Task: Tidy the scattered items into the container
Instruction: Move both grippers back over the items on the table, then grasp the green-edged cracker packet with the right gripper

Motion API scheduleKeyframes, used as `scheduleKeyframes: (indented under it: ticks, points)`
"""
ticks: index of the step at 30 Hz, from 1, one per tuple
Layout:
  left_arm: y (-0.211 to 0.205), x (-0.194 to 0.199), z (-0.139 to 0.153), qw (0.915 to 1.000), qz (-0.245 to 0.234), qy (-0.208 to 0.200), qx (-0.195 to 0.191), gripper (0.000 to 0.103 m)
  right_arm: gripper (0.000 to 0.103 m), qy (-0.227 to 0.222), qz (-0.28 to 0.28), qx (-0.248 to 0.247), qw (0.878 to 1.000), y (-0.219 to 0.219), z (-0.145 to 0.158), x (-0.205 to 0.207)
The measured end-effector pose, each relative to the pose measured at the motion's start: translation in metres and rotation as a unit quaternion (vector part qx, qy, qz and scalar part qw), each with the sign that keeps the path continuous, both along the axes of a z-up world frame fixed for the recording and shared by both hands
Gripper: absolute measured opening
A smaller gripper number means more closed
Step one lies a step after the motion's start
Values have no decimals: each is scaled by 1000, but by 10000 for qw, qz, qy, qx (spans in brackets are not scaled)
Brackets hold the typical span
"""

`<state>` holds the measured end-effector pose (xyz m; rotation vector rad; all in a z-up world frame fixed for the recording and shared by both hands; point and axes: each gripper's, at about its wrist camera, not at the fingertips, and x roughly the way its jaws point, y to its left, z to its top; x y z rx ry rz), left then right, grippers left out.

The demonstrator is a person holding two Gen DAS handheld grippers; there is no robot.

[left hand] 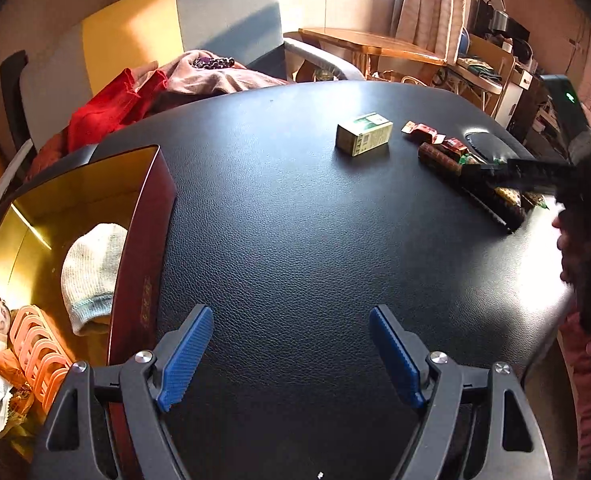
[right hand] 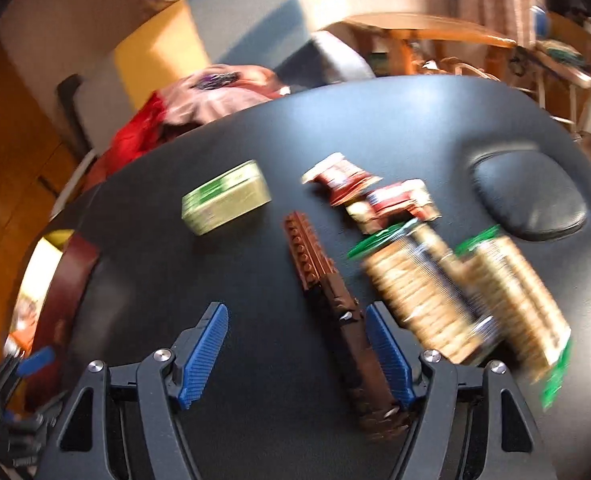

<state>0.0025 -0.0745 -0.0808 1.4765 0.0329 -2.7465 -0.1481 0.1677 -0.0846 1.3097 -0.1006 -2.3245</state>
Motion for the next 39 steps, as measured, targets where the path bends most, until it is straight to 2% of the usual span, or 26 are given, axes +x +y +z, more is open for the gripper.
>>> scheduleKeyframes:
  ticks: [3, 6, 9, 13, 16, 19, 28, 30, 34, 39]
  points:
    - [1, -7, 1, 10000, -15, -6, 75, 82, 72, -110, 428, -272, 9987, -13, -4, 28]
    - [8, -14, 5, 9999, -104, 31, 104, 82, 72, -86, 394, -511, 9979, -6, -1, 49]
    - [21, -23, 11, 9996, -257, 84, 124, 82, 72, 32, 132, -564, 9983, 16, 4, 55]
    - [48, -40, 18, 9983, -530, 135, 215, 82, 72, 2, -335, -529, 9980, 53, 2, 39]
    - [70, -54, 21, 9969, -744, 129, 214, 82, 72, -182, -615, -680, 9956, 77, -5, 23]
    - [89, -67, 20, 9956, -903, 85, 217, 82, 73, -266, -764, -757, 9938, 92, -7, 10]
    - [137, -108, 7, 9926, -1148, -198, 352, 82, 76, -118, -1127, -620, 9916, 118, -4, -38]
    - [144, -117, 1, 9923, -1160, -269, 328, 82, 76, -47, -1028, -510, 9934, 119, -1, -46]
    - [153, -132, -11, 9927, -1135, -373, 158, 82, 76, 202, -394, -241, 9987, 102, 6, -51]
    - [152, -140, -24, 9926, -1119, -469, 36, 82, 73, 256, 325, 360, 9985, 75, -5, -59]
